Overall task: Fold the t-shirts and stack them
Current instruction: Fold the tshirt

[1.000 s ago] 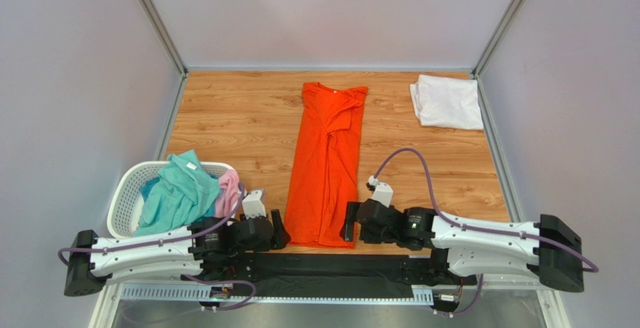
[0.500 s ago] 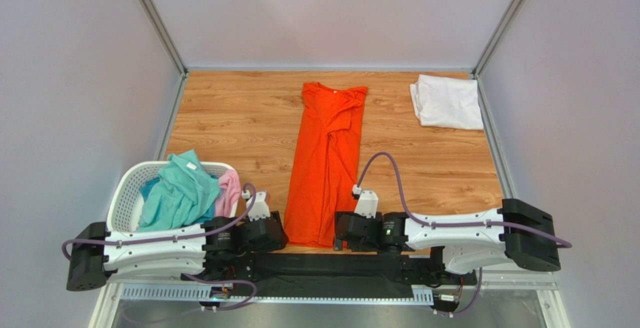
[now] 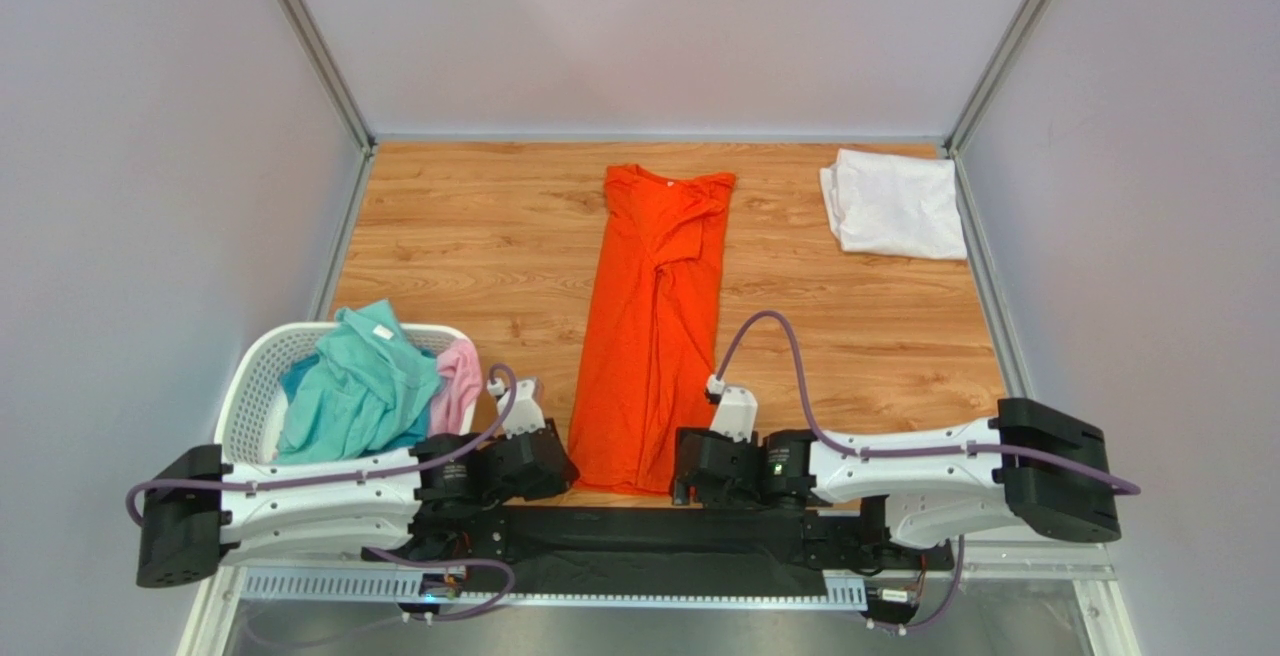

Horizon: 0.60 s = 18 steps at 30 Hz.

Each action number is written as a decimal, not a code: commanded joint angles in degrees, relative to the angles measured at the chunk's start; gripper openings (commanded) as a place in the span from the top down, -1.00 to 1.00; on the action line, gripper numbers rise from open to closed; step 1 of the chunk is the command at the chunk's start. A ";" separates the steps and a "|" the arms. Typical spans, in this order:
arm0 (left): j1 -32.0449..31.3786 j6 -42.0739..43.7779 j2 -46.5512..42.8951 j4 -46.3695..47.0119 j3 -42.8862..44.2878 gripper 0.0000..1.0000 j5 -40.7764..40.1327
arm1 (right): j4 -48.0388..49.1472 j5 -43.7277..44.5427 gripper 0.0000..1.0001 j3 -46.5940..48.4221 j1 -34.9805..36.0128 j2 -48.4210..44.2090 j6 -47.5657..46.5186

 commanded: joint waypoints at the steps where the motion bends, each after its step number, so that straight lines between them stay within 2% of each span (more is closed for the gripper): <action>1: 0.48 1.46 2.19 5.37 -0.56 0.48 1.09 | 2.60 0.27 -0.37 -1.22 0.32 0.94 1.54; 4: 0.48 0.76 4.22 6.61 -0.48 0.76 2.23 | 2.60 -0.26 -0.07 -1.40 0.32 1.55 2.07; 5: 0.48 0.50 4.48 6.61 -0.48 0.81 2.85 | 2.61 -0.35 0.10 -1.40 0.32 2.07 2.07; 7: 0.48 0.06 4.84 6.87 -0.65 0.88 3.46 | 2.61 -0.17 0.30 -0.96 0.41 2.69 2.07; 8: 0.48 -0.12 4.75 6.87 -0.91 0.89 3.82 | 2.43 -0.17 0.37 -0.87 0.41 3.30 2.07; 9: 0.48 -0.47 4.57 6.78 -1.09 1.00 4.08 | 2.17 -0.17 0.43 -0.61 0.50 3.75 1.98; 13: 0.48 -1.52 3.00 6.00 -1.97 1.00 6.45 | -0.38 0.62 0.69 0.97 1.11 5.07 1.89; 18: 0.31 -0.82 0.27 4.24 -2.15 1.00 9.79 | -2.05 0.44 0.80 1.59 2.61 3.93 1.10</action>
